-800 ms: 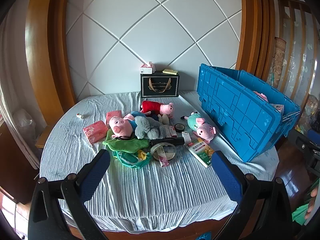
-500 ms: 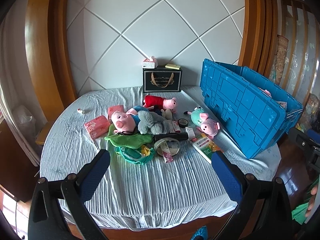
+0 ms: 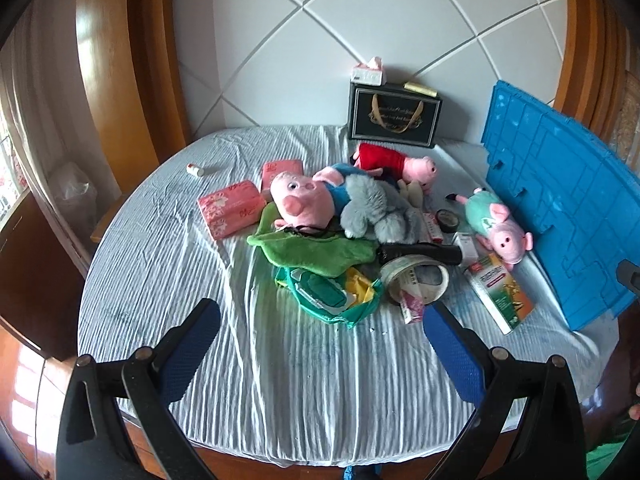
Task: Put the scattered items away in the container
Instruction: 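Move both tools toward the pile of items on the table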
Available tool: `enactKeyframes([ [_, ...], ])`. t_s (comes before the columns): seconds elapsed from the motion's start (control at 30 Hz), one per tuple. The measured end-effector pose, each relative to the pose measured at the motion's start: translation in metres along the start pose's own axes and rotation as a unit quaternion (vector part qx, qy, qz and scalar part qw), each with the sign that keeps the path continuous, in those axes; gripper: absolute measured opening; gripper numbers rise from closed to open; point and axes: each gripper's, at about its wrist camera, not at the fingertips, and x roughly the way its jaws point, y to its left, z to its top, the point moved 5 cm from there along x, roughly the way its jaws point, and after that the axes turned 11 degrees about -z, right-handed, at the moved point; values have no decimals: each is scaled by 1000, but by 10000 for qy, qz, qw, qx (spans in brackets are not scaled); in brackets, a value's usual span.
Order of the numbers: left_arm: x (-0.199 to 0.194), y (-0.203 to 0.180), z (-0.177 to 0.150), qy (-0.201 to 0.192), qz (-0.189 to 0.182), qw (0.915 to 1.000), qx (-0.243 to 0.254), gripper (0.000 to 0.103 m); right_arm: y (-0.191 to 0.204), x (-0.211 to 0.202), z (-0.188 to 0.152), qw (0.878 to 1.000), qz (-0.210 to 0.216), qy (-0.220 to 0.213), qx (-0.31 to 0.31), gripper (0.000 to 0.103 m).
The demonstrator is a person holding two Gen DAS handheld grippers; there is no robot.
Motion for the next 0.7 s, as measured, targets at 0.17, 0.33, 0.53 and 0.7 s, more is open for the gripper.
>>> enactKeyframes([
  [0.17,64,18,-4,574,329,9977,-151,103,14,90,-1,9967,201,741,-255,103],
  [0.33,103,33,-16,958,513,9932,-426,102,42,148,0,9900,452,1215,-563,103],
  [0.53,141,45,-25,1271,427,9875,-825,91,79,173,-6,9810,678,1536,-973,103],
  [0.7,186,49,-21,1463,269,9837,-1012,91,86,176,-3,9823,552,1519,-947,103],
])
